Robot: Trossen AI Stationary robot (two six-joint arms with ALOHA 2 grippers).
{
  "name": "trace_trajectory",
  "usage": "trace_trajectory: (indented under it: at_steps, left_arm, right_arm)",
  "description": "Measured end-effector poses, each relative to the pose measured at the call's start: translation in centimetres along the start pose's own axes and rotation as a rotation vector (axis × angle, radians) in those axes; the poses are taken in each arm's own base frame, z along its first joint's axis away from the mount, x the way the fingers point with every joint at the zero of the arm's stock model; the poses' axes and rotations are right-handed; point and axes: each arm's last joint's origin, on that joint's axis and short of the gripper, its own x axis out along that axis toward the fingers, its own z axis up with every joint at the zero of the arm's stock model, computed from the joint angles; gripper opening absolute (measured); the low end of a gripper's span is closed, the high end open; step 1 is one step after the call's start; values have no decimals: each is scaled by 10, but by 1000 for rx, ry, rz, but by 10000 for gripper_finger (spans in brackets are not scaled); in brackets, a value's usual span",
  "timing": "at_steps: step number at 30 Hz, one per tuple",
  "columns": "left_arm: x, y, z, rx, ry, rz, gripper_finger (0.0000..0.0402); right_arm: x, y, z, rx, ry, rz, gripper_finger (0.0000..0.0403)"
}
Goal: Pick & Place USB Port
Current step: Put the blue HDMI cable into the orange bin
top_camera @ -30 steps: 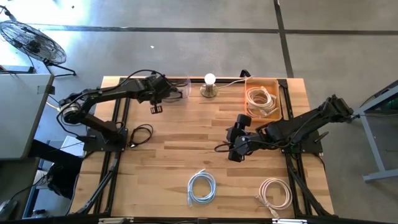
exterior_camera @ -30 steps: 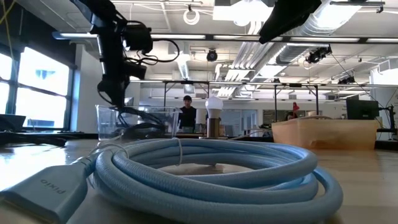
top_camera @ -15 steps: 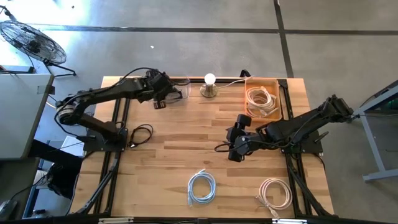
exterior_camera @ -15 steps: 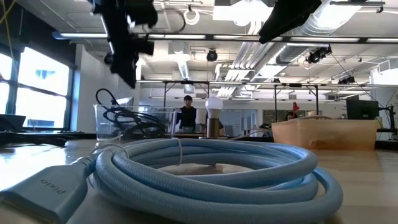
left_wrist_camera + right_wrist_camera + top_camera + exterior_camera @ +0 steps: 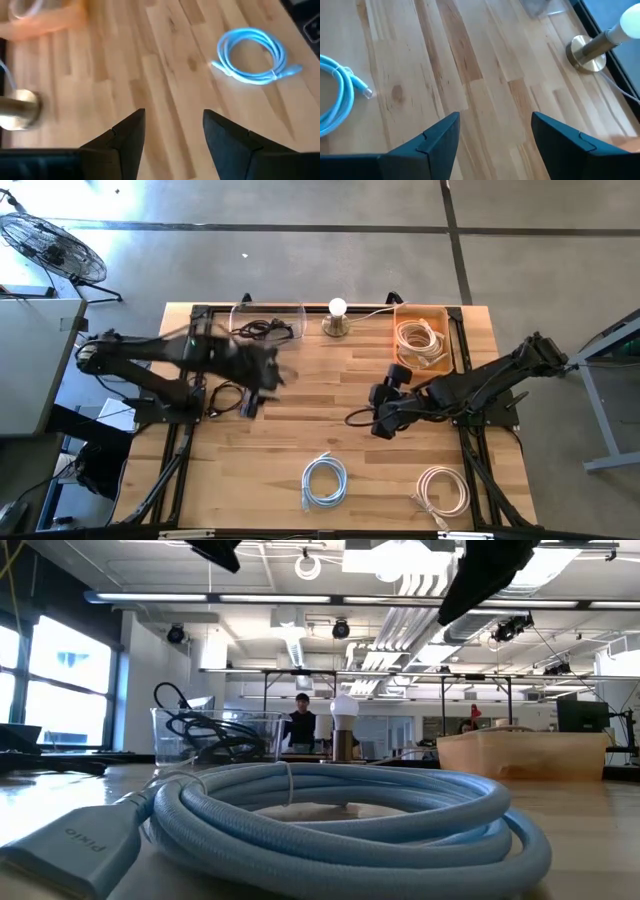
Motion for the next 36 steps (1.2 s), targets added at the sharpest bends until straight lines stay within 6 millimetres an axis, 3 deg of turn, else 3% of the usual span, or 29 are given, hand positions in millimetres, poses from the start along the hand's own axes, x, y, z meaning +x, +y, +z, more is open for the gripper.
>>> trace_trajectory:
  at_steps: [8, 13, 16, 28, 36]
  left_arm:
    - [76, -70, 6, -7, 97, -12, 193]
    - [126, -99, 11, -26, 76, -99, 193]
    - [148, -105, 12, -73, 65, -151, 193]
    - [186, -97, 0, -215, 146, -134, 193]
    - [187, -97, 3, -251, 126, -189, 193]
  right_arm:
    - [-9, 12, -6, -19, -25, 16, 238]
    - [-11, 14, -7, -30, -51, -14, 239]
    - [-11, 13, -7, -30, -55, -24, 238]
    - [-11, 14, -8, -27, -46, -24, 238]
    - [-11, 14, -9, -24, -45, -26, 238]
